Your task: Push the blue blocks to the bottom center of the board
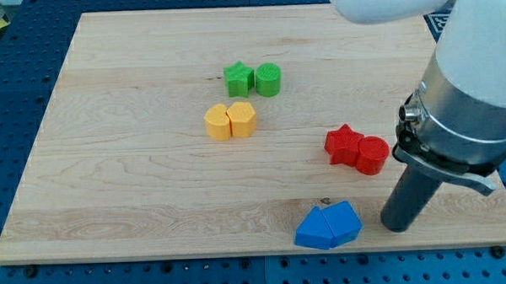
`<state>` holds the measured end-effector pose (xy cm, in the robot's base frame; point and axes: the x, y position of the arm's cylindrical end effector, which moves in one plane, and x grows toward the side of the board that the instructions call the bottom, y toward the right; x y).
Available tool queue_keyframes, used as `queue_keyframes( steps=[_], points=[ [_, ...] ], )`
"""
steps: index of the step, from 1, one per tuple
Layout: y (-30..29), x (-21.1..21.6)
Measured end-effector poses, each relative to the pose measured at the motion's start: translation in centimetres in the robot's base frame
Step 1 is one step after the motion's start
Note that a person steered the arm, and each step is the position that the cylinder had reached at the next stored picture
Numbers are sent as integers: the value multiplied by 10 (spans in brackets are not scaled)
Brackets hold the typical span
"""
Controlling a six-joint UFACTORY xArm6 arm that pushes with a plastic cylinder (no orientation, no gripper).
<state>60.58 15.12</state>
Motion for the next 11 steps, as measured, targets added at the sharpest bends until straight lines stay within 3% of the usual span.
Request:
queue_keyframes(
  steps=[7,11],
  points=[
    [-66,11],
    [-42,1]
  ],
)
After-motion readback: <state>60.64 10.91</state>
